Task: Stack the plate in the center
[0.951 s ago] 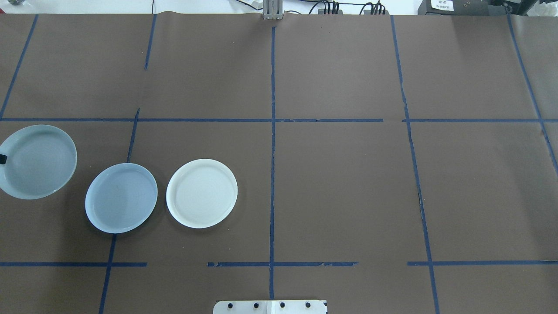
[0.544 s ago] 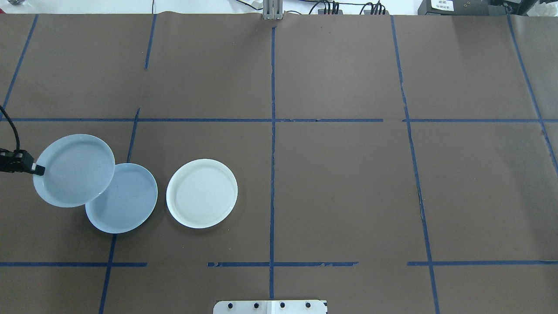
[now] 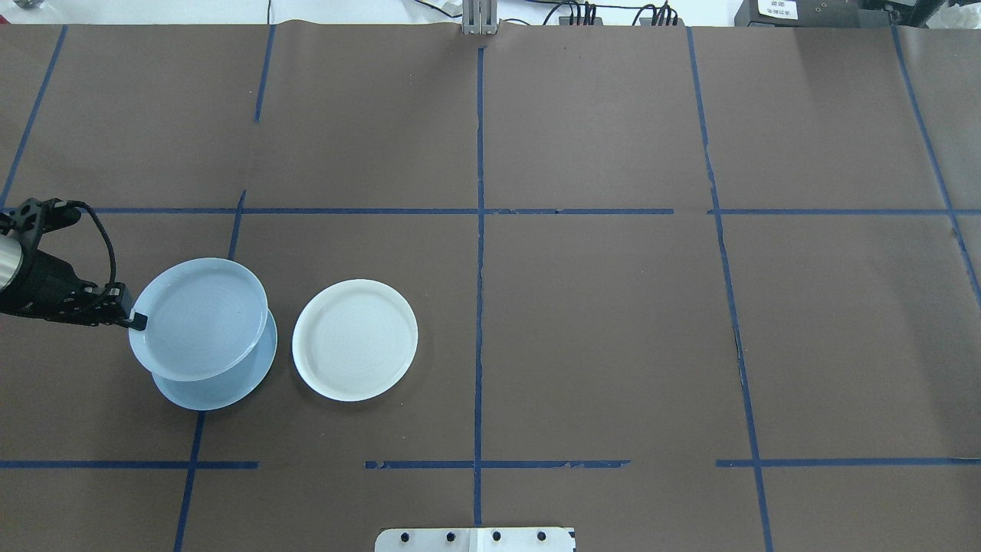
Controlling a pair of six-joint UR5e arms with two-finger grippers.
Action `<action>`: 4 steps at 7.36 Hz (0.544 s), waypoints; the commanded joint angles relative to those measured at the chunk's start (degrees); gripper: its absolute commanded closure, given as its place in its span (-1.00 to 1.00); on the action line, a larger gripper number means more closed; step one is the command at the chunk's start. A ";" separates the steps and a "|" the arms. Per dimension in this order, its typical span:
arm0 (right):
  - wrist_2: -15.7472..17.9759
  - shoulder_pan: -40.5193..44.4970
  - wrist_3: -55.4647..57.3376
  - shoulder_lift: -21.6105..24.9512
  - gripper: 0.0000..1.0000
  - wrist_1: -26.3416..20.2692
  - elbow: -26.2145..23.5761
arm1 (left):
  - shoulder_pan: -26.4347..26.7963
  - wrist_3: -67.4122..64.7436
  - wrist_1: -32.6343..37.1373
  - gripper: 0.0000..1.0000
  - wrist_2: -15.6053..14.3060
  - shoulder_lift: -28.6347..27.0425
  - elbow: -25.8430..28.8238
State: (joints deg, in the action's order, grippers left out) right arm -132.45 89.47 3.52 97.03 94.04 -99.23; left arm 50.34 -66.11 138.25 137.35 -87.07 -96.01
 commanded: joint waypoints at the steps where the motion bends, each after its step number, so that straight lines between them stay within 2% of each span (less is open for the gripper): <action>1: 0.00 0.00 0.00 0.00 -1.00 0.00 0.00 | -1.56 -1.21 -0.08 0.79 -0.06 -0.47 0.47; 2: 0.00 0.09 0.00 0.00 -1.00 0.00 0.00 | -1.65 -1.30 -0.17 -0.70 -0.67 -0.38 0.56; 3: 0.00 0.00 0.00 0.00 -1.00 0.00 0.00 | -1.65 -1.30 -0.26 -0.98 -1.20 -0.29 0.65; 4: 0.00 0.00 0.00 0.00 -1.00 0.00 0.00 | -1.65 -1.30 -0.26 -0.98 -1.12 -0.29 0.56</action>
State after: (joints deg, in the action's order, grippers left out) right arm -132.45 89.49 3.52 97.03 94.04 -99.23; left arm 48.74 -67.38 138.04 136.42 -87.40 -95.45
